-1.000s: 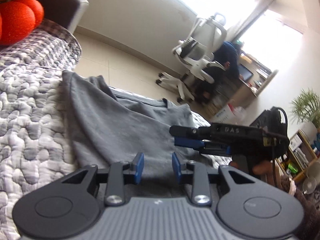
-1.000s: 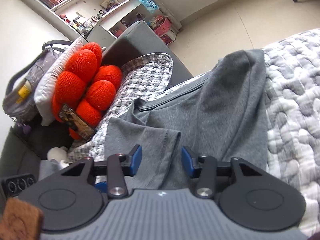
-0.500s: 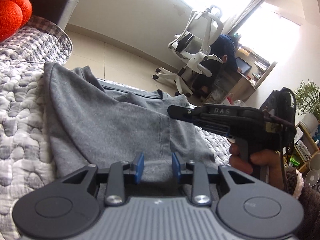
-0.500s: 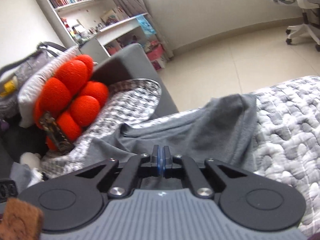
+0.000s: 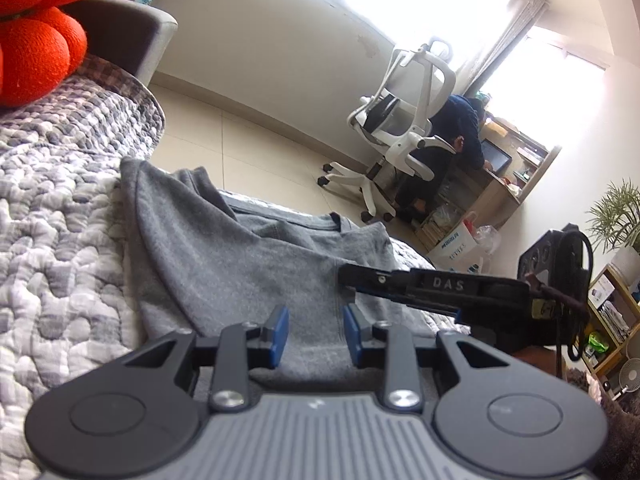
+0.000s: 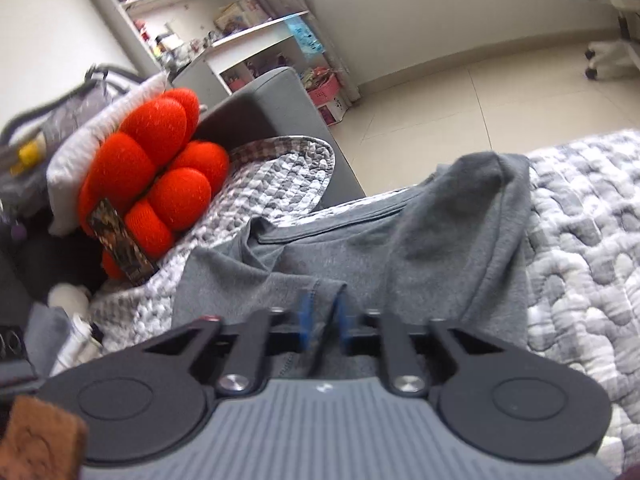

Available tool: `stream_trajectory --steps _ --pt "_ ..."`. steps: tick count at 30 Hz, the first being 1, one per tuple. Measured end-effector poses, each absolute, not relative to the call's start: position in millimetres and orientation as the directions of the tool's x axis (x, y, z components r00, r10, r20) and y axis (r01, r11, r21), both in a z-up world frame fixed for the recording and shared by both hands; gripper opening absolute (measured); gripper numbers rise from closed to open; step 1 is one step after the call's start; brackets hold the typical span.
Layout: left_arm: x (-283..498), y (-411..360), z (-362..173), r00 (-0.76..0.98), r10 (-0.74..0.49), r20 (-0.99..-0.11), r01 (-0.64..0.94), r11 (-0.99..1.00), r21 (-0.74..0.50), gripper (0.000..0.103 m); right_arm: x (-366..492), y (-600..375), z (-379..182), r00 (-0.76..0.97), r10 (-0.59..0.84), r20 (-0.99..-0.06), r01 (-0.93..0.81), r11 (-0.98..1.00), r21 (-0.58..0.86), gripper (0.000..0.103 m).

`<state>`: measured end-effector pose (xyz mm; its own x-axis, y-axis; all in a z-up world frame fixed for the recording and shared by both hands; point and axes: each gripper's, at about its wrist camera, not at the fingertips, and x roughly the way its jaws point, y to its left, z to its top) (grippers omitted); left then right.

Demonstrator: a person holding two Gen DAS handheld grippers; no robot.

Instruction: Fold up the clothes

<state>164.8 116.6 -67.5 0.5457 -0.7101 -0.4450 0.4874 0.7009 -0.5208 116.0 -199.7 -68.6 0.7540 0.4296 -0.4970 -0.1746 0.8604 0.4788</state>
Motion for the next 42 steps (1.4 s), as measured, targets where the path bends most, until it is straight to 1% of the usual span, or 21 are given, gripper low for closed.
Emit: stream_trajectory --steps 1,4,6,9,13,15,17,20,21,22,26,28,30,33,36,40,42 --pt "165 119 -65 0.558 -0.705 -0.439 0.484 0.705 -0.518 0.03 114 -197 -65 0.762 0.427 -0.488 -0.186 0.865 0.466 0.004" --pt "165 129 -60 0.596 -0.689 -0.413 0.469 0.716 -0.517 0.03 109 -196 -50 0.796 0.415 -0.44 -0.2 0.867 0.456 0.004" --pt "165 133 -59 0.601 -0.692 -0.399 0.463 0.709 -0.532 0.03 112 -197 -45 0.806 0.405 -0.433 -0.197 0.872 0.449 0.004" --pt "164 123 -63 0.572 -0.706 -0.417 0.482 0.701 -0.526 0.03 123 -196 -56 0.794 0.36 -0.49 -0.153 0.898 0.413 0.004" --pt "163 100 -80 0.507 -0.715 -0.482 0.523 0.699 -0.488 0.03 129 -194 -79 0.77 0.312 -0.557 -0.104 0.922 0.373 0.004" --pt "164 96 -91 0.499 -0.703 -0.508 0.528 0.711 -0.465 0.028 128 -193 -84 0.772 0.303 -0.559 -0.108 0.929 0.354 0.003" --pt "165 100 -92 0.498 -0.71 -0.498 0.525 0.704 -0.478 0.027 127 -190 -83 0.776 0.295 -0.558 -0.119 0.937 0.329 0.003" --pt "166 105 -84 0.516 -0.696 -0.5 0.513 0.718 -0.471 0.027 126 -187 -79 0.78 0.288 -0.556 -0.136 0.945 0.298 0.006" --pt "166 106 -81 0.527 -0.692 -0.494 0.511 0.722 -0.467 0.027 125 -186 -77 0.781 0.287 -0.554 -0.139 0.946 0.294 0.012" --pt "165 107 -79 0.539 -0.687 -0.487 0.508 0.727 -0.462 0.027 124 -187 -75 0.785 0.287 -0.549 -0.139 0.945 0.295 0.015" --pt "161 108 -71 0.551 -0.708 -0.442 0.513 0.705 -0.49 0.027 115 -186 -66 0.808 0.294 -0.51 -0.155 0.942 0.297 0.015" --pt "158 102 -70 0.539 -0.722 -0.434 0.533 0.692 -0.487 0.027 111 -183 -65 0.811 0.295 -0.505 -0.167 0.944 0.284 0.015" --pt "155 93 -73 0.517 -0.727 -0.452 0.552 0.687 -0.473 0.027 110 -180 -69 0.807 0.293 -0.512 -0.176 0.948 0.266 0.016" --pt "154 79 -87 0.487 -0.7 -0.523 0.558 0.71 -0.43 0.027 113 -179 -79 0.793 0.278 -0.543 -0.159 0.954 0.256 0.024" --pt "152 79 -83 0.499 -0.695 -0.518 0.561 0.714 -0.418 0.027 112 -185 -81 0.795 0.29 -0.533 -0.149 0.945 0.292 0.026" --pt "153 87 -76 0.515 -0.709 -0.483 0.553 0.705 -0.444 0.027 105 -191 -65 0.848 0.232 -0.476 -0.128 0.962 0.239 0.026" --pt "153 85 -77 0.509 -0.71 -0.486 0.552 0.703 -0.449 0.027 104 -197 -62 0.869 0.177 -0.463 -0.086 0.974 0.211 0.026"
